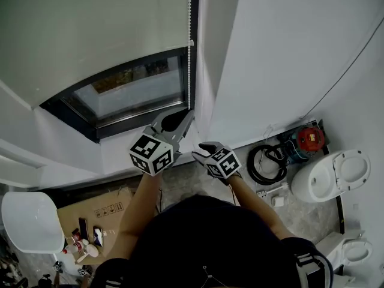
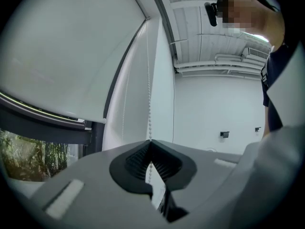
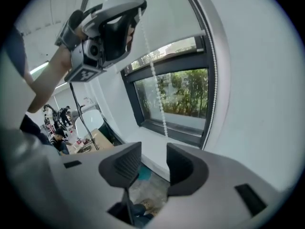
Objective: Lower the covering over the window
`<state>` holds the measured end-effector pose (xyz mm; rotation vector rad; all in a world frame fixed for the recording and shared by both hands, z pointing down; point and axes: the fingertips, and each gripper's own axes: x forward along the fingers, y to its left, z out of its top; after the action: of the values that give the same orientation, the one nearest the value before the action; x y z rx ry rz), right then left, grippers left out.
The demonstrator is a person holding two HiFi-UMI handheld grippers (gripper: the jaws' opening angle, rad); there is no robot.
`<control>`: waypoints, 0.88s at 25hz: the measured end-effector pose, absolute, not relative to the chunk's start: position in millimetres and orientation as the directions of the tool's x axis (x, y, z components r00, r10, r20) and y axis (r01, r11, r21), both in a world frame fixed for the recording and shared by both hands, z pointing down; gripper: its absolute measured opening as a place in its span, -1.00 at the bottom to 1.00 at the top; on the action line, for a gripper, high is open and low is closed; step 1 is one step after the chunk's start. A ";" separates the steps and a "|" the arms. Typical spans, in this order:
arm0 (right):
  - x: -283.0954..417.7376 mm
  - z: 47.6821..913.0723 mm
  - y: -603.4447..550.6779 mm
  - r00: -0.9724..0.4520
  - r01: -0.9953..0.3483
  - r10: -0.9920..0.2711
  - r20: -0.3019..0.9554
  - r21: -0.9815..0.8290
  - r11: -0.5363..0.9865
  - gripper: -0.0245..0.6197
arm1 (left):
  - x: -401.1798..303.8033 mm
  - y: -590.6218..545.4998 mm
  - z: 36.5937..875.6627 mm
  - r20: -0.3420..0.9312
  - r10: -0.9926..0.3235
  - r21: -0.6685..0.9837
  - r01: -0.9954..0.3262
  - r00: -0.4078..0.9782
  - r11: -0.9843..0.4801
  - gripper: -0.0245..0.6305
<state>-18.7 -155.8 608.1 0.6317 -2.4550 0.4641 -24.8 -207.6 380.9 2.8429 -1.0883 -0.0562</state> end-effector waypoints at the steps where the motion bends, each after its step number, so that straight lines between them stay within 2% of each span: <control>1: -18.1 598.6 -159.1 -0.742 -0.532 -0.350 0.572 -0.184 0.827 -0.51 | -24.3 -207.5 386.5 0.023 -0.667 0.101 -0.665 0.745 -0.740 -0.89; 3: -17.2 578.1 -166.6 -0.758 -0.542 -0.384 0.528 -0.183 0.820 -0.51 | -23.5 -206.5 401.4 0.046 -0.657 0.142 -0.655 0.753 -0.742 -0.89; 5: -15.8 556.9 -171.9 -0.774 -0.548 -0.411 0.482 -0.184 0.816 -0.51 | -24.8 -202.5 407.7 0.013 -0.648 0.230 -0.633 0.762 -0.739 -0.89; 7: -13.7 531.7 -176.0 -0.795 -0.547 -0.434 0.424 -0.191 0.815 -0.51 | -24.1 -199.3 406.8 0.010 -0.648 0.224 -0.634 0.761 -0.741 -0.89; 11: 0.3 455.3 -186.8 -0.829 -0.558 -0.524 0.195 -0.241 0.794 -0.52 | -26.0 -201.8 406.9 0.029 -0.661 0.179 -0.654 0.750 -0.735 -0.89; 14: 5.5 399.9 -193.7 -0.837 -0.541 -0.543 0.058 -0.228 0.809 -0.52 | -29.1 -202.8 407.6 0.020 -0.669 0.192 -0.660 0.743 -0.726 -0.89; 22: -28.7 316.5 -203.1 -0.868 -0.490 -0.495 -0.045 -0.088 0.867 -0.52 | -22.5 -196.9 408.8 0.021 -0.651 0.186 -0.643 0.759 -0.743 -0.89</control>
<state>-28.7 -203.1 316.5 0.8177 -3.0993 0.1187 -22.5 -196.9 408.8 2.7732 -1.0302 -0.0667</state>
